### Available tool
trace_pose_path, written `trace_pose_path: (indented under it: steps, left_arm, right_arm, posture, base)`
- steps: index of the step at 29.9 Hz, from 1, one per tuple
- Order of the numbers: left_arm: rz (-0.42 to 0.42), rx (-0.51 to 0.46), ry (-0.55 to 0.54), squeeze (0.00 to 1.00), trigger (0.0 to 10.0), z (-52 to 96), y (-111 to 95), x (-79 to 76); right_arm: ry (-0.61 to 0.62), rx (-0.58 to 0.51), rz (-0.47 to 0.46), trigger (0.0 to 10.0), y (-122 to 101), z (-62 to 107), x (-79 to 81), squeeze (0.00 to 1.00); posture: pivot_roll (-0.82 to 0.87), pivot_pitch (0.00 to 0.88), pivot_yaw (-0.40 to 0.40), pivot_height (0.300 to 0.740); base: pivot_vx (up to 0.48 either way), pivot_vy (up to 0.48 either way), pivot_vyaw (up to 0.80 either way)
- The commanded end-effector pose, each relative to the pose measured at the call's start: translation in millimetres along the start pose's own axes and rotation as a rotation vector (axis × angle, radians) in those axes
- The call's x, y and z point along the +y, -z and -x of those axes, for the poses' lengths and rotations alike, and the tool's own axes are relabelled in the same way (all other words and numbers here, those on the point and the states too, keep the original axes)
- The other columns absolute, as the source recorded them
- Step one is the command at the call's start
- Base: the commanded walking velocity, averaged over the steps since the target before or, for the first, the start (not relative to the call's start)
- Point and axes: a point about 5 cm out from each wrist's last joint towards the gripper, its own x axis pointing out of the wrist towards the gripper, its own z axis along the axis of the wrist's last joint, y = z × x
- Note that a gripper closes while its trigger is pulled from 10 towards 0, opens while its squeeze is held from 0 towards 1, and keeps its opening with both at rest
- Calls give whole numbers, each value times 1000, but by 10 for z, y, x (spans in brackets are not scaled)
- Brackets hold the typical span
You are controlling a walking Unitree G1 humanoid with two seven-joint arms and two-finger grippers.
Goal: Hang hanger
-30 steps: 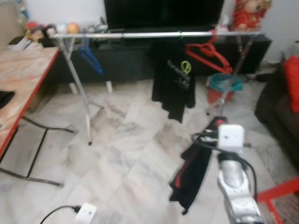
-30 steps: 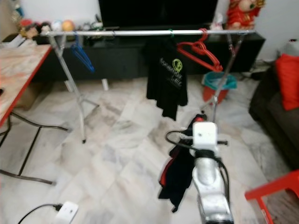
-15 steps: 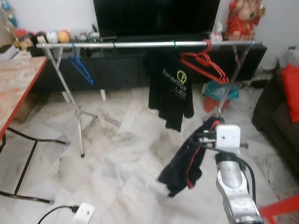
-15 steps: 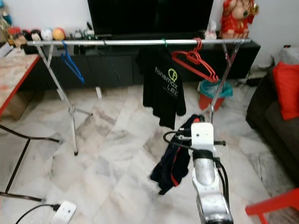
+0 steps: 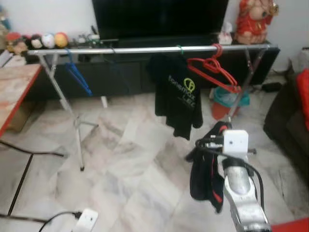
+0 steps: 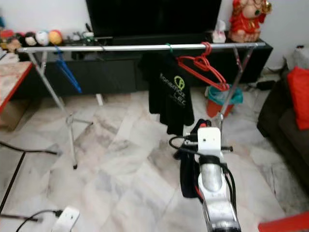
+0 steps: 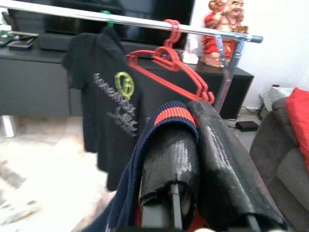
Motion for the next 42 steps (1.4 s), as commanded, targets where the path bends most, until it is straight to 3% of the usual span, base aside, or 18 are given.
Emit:
trace_pose_path:
  steps: [1,13,25,42]
  left_arm:
    - [6,19,-10,0,10000,11,54,41]
    - [5,20,-10,0,10000,11,56,39]
    - [6,22,-9,0,10000,12,67,33]
    - [8,20,-10,0,10000,11,59,37]
  right_arm:
    - [2,-40,-12,10000,-93,-32,9,0]
    - [-5,-31,-15,10000,-69,-27,11,0]
    - [-48,42,-23,10000,102,-20,38,0]
    - [-60,35,-32,10000,91,-27,57,0]
  posture:
    - [-31,0,27,740]
    - [-33,0,27,740]
    - [-33,0,25,740]
    - [-32,0,25,740]
  base:
    - [304,0,0]
    - [306,0,0]
    - [304,0,0]
    - [304,0,0]
